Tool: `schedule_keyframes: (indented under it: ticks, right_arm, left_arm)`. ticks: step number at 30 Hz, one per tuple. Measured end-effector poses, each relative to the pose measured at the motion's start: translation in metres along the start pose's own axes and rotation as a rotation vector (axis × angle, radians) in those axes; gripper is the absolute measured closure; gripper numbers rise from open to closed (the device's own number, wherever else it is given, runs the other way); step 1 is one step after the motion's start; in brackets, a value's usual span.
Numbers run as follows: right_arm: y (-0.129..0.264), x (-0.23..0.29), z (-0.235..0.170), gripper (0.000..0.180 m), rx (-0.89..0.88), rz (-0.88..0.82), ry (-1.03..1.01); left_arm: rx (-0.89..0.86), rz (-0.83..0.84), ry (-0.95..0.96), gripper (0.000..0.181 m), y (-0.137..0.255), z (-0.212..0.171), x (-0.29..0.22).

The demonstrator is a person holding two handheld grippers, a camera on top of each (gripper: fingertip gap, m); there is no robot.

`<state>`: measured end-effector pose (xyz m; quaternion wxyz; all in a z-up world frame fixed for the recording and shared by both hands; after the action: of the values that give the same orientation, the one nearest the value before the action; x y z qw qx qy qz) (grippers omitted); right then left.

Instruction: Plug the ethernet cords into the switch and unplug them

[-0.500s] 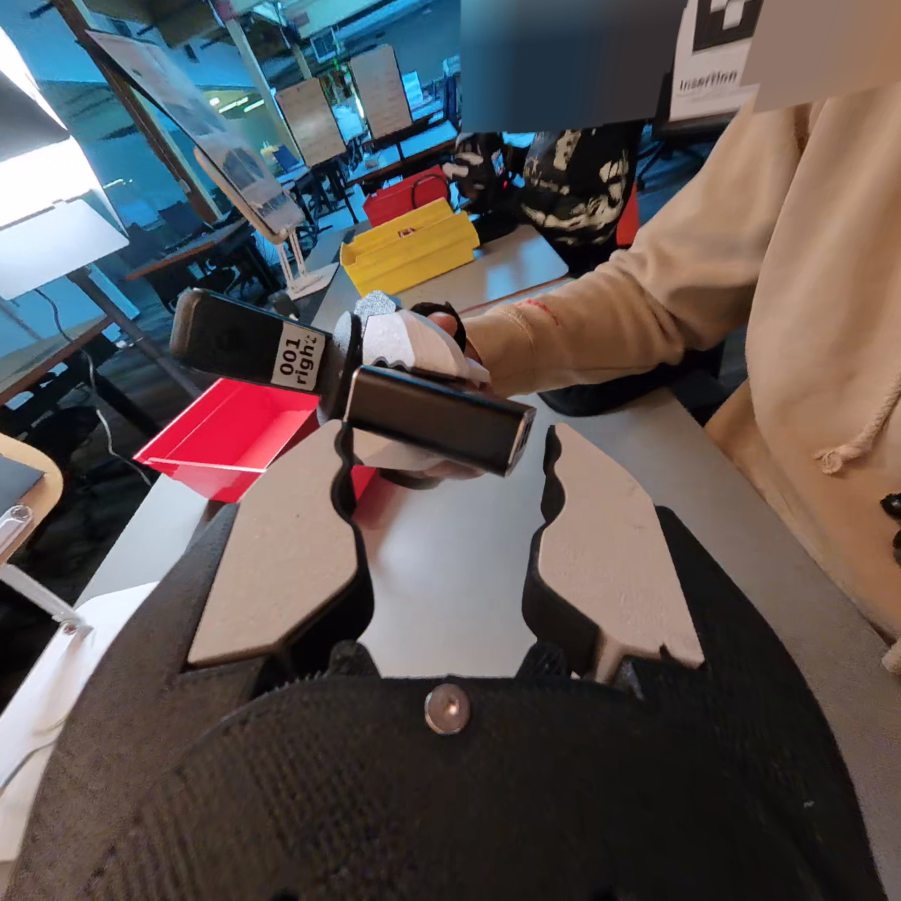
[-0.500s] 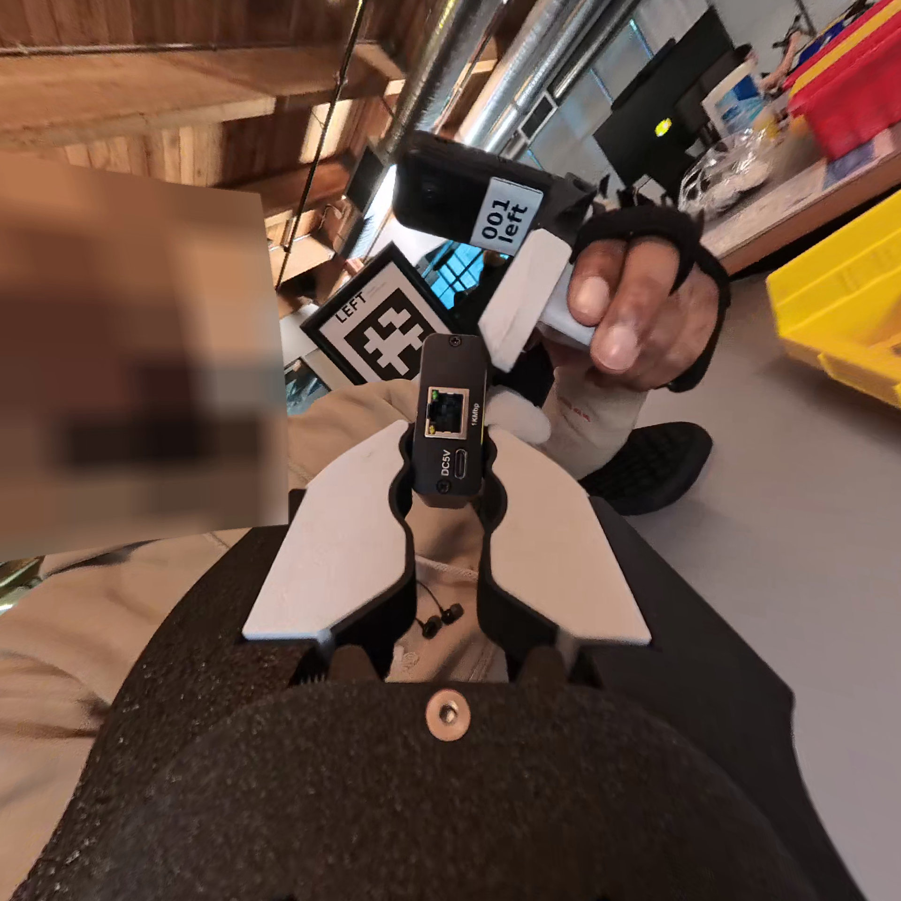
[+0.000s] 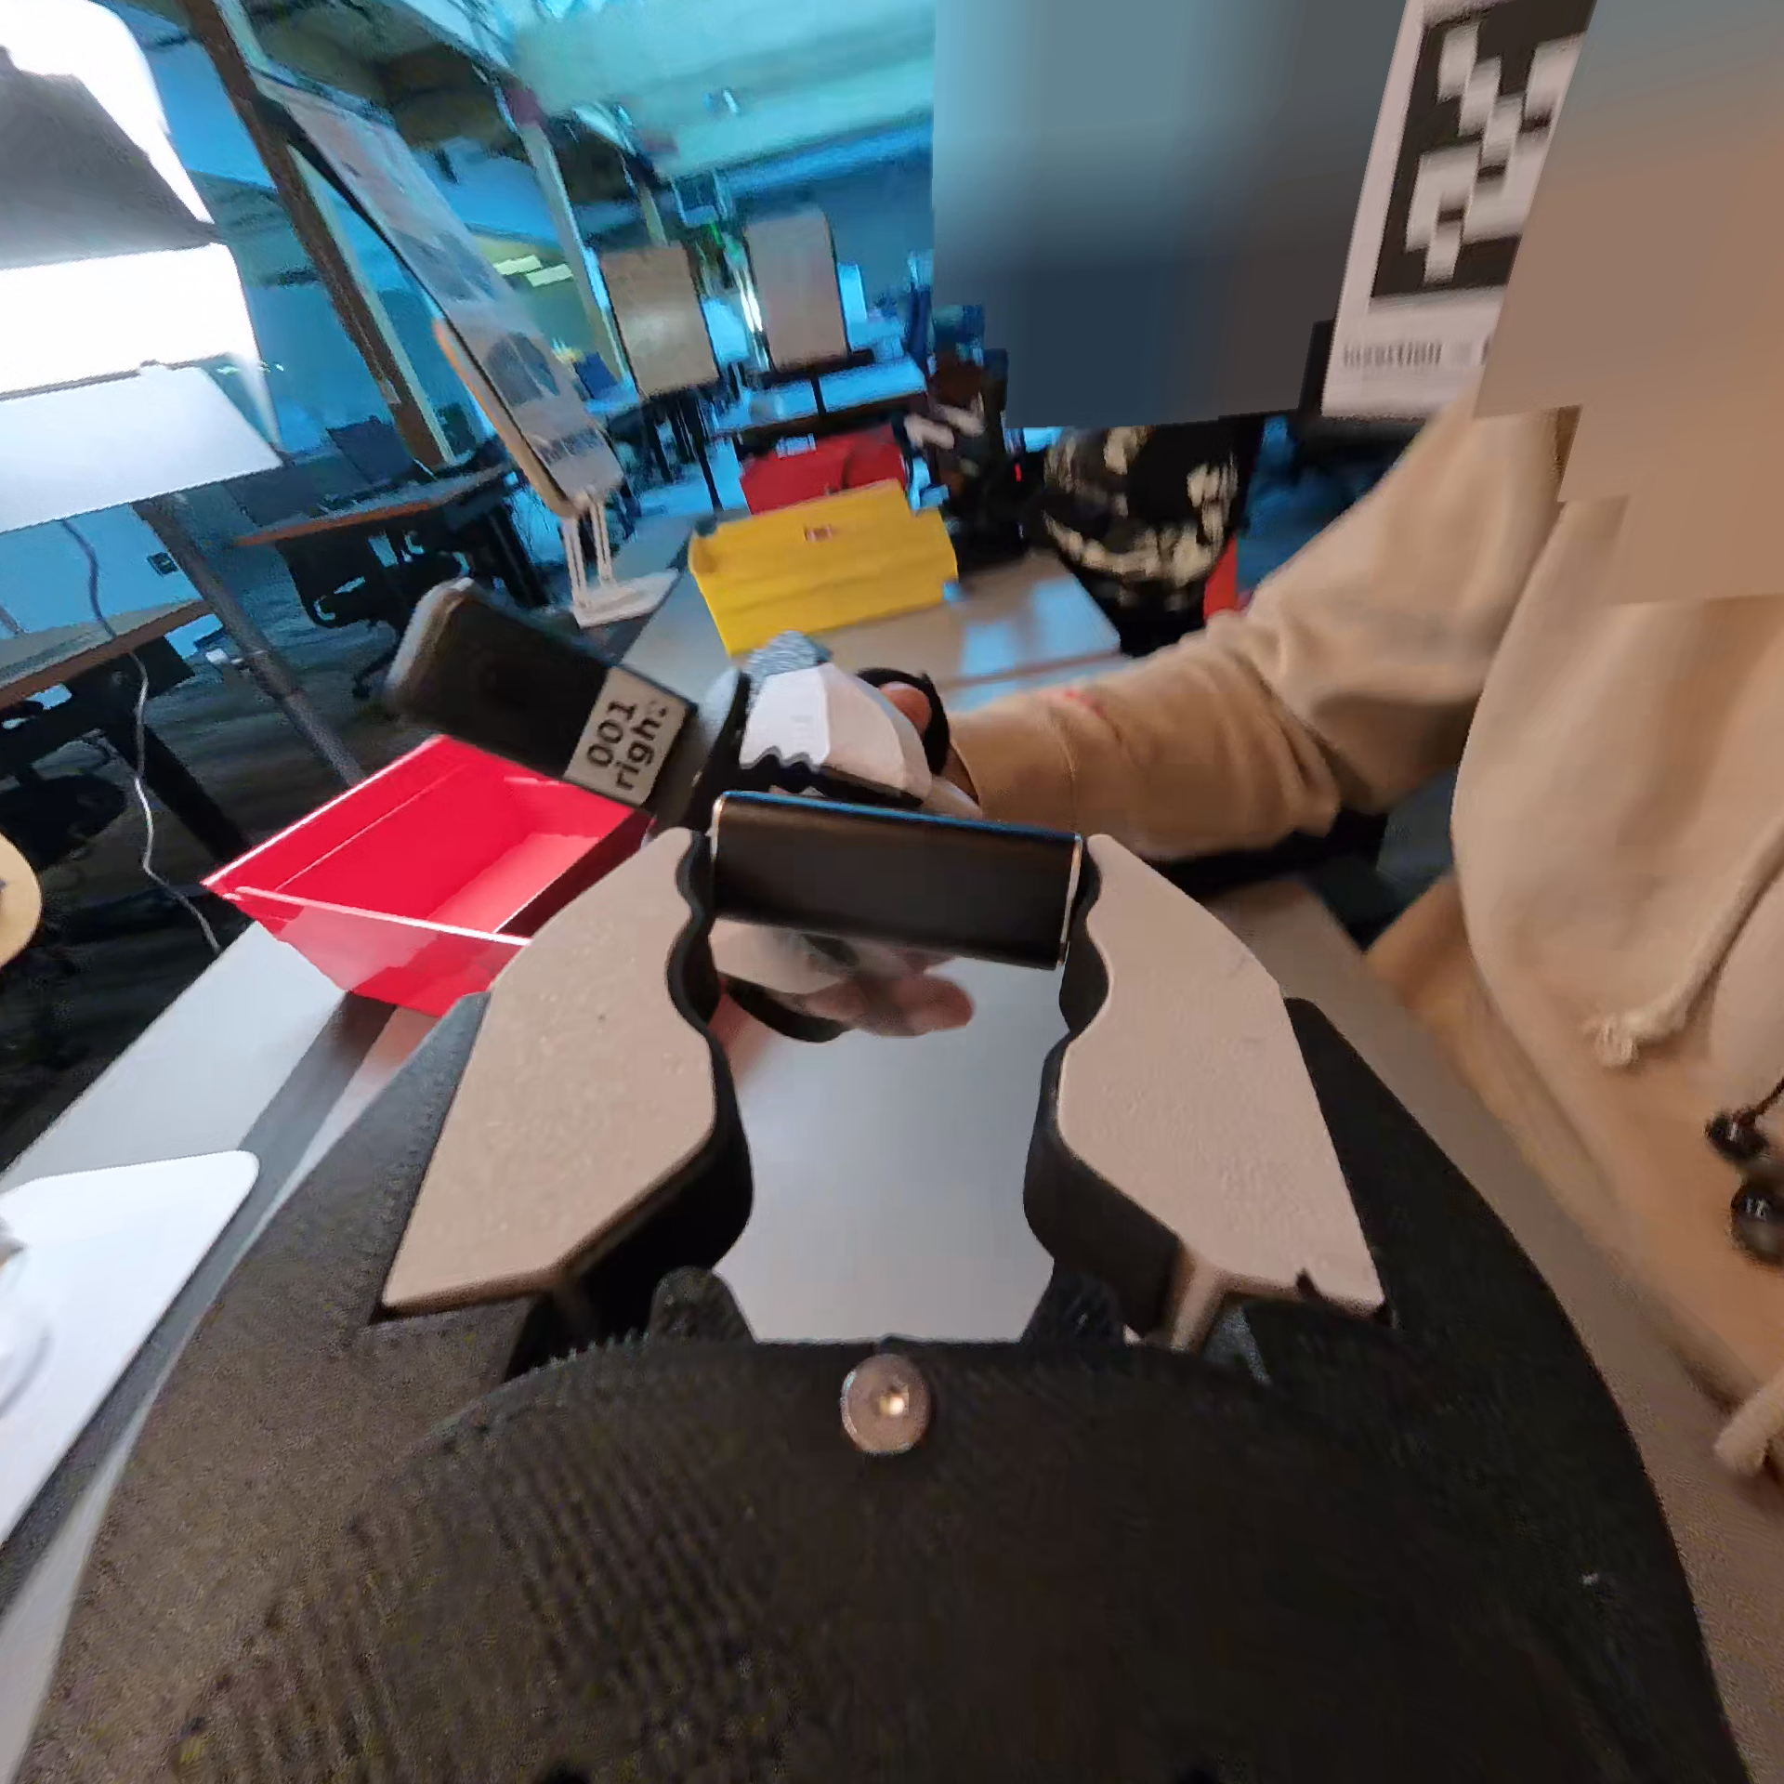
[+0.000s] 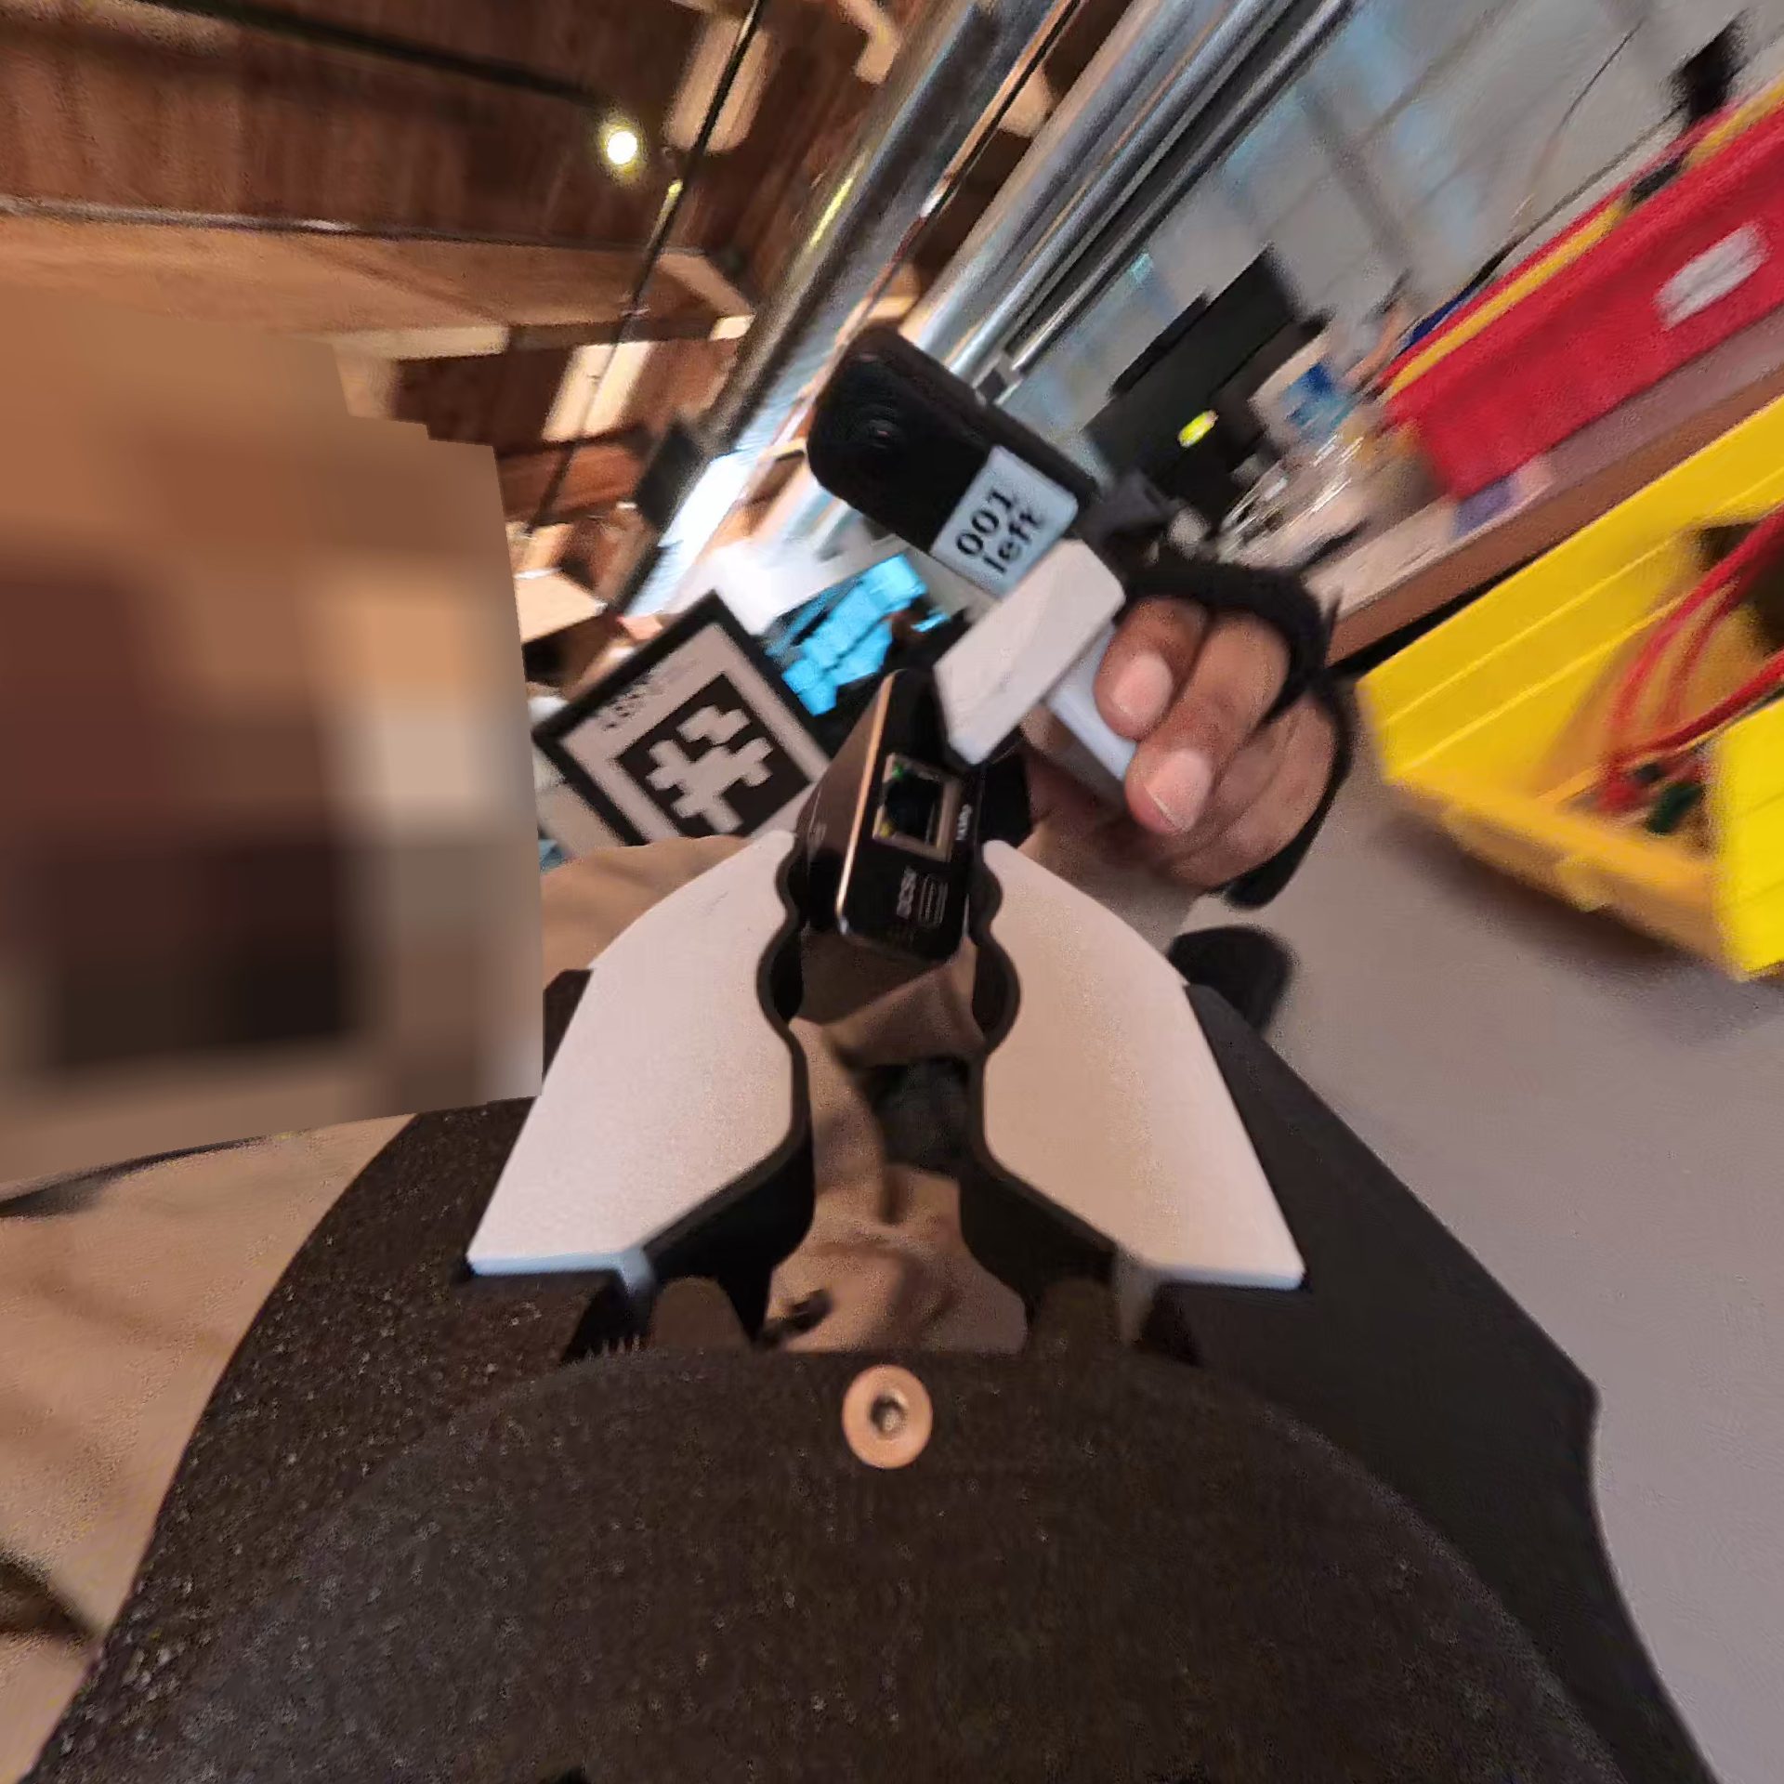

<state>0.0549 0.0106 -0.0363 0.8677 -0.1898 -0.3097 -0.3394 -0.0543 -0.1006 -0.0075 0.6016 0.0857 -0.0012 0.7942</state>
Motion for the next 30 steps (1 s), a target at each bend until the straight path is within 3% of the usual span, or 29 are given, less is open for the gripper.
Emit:
schedule_keyframes:
  ticks: [3, 7, 12, 17, 20, 23, 30]
  right_arm:
    - [0.015, 0.012, 0.013, 0.126, -0.061, -0.274, 0.341]
    - [0.029, 0.032, 0.019, 0.12, -0.072, -0.716, 0.946]
    - [0.015, 0.029, 0.006, 0.123, -0.022, -0.904, 1.32]
    - [0.004, 0.016, -0.007, 0.132, 0.017, -1.0, 1.528]
    - [0.007, 0.019, -0.01, 0.155, -0.05, -0.958, 1.564]
    - [0.008, 0.021, -0.01, 0.155, -0.009, -0.95, 1.552]
    - [0.013, 0.01, -0.003, 0.156, 0.23, -1.176, 1.54]
  left_arm:
    - [-0.246, 0.024, 0.188, 0.111, 0.015, -0.005, 0.018]
    - [-0.418, 0.047, 0.43, 0.111, 0.025, -0.02, 0.037]
    - [-0.608, 0.021, 0.709, 0.112, 0.018, -0.039, 0.05]
    - [-0.68, -0.086, 0.885, 0.111, 0.0, -0.056, 0.051]
    - [-0.73, -0.178, 0.938, 0.111, -0.011, -0.06, 0.05]
    - [-0.713, -0.202, 0.959, 0.111, -0.012, -0.06, 0.05]
    - [-0.334, 0.184, 0.678, 0.111, 0.016, -0.046, 0.052]
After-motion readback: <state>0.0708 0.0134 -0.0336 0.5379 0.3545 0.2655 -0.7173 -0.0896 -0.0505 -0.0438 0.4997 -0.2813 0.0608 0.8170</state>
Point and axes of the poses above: each gripper's, where its closed fingertips meet, y back along the fingers, z out of its top, x = y × z across the jaws, the point moved 9 cm from there along y, back along the fingers, and after that the axes turned 14 degrees about -z, right-handed, at the moved point
